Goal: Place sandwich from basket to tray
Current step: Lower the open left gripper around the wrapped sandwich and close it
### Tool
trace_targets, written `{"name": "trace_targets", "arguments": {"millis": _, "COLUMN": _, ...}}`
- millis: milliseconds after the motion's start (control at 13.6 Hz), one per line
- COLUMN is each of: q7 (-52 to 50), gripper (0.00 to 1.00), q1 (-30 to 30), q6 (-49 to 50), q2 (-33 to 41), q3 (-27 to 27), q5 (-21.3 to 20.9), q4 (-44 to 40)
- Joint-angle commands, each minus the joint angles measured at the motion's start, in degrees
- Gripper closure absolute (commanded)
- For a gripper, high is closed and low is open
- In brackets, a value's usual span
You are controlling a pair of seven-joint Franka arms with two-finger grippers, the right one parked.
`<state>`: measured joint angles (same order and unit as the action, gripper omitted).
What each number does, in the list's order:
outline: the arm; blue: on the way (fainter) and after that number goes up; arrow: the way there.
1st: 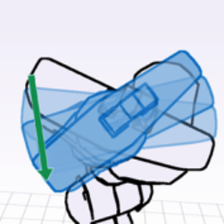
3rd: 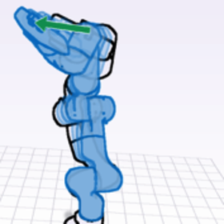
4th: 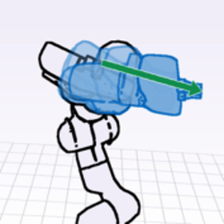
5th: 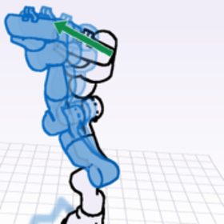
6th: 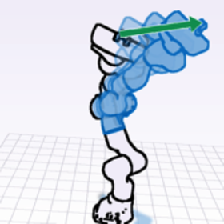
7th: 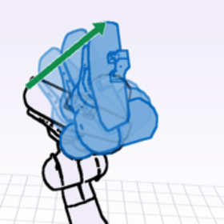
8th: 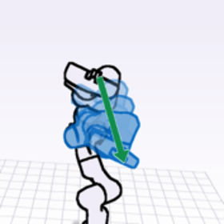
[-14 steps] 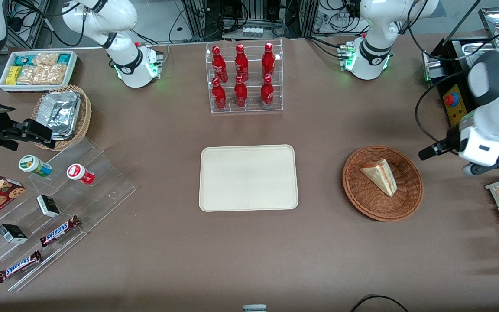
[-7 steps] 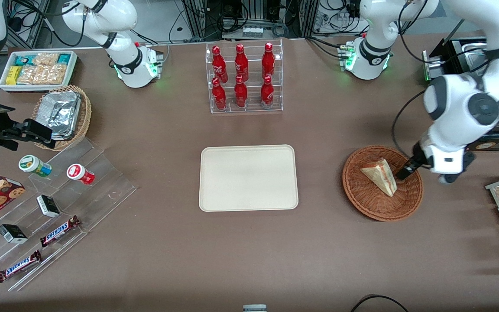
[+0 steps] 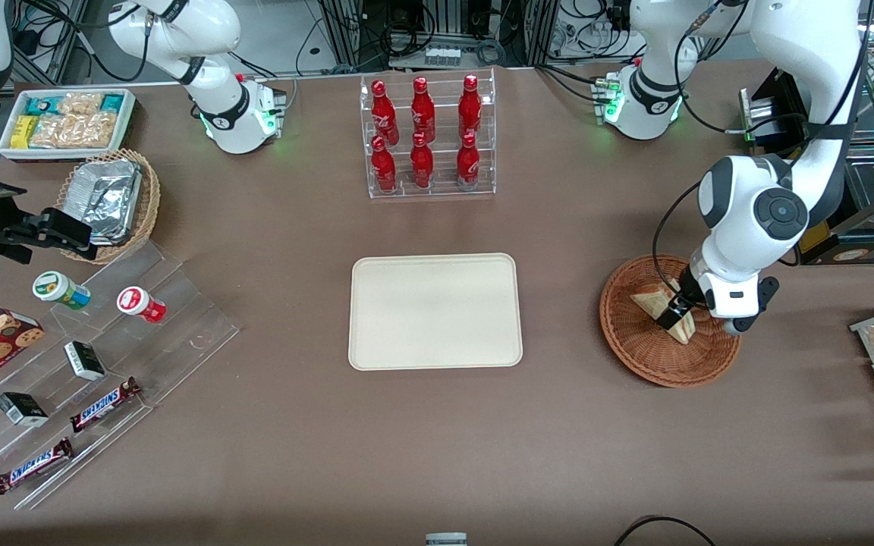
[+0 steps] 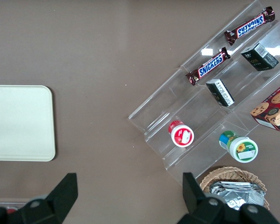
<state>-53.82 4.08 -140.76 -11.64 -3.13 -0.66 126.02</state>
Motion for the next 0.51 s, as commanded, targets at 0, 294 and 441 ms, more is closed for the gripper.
{"name": "trace_targets", "arguments": {"millis": 0, "q7": -1.73, "gripper": 0.0, "q1": 0.84, "q6": -1.1, "q2": -0.14, "q3": 0.4, "q5": -0.92, "q4": 1.67}}
{"name": "trace_targets", "arguments": {"millis": 294, "q7": -2.86, "gripper": 0.0, "q1": 0.75, "q6": -3.02, "q2": -1.02, "q3": 0.41, "q5": -1.01, "q4": 2.73}}
{"name": "trace_targets", "arguments": {"millis": 441, "q7": -3.22, "gripper": 0.0, "q1": 0.84, "q6": -3.03, "q2": -2.07, "q3": 0.41, "q5": -1.1, "q4": 2.82}}
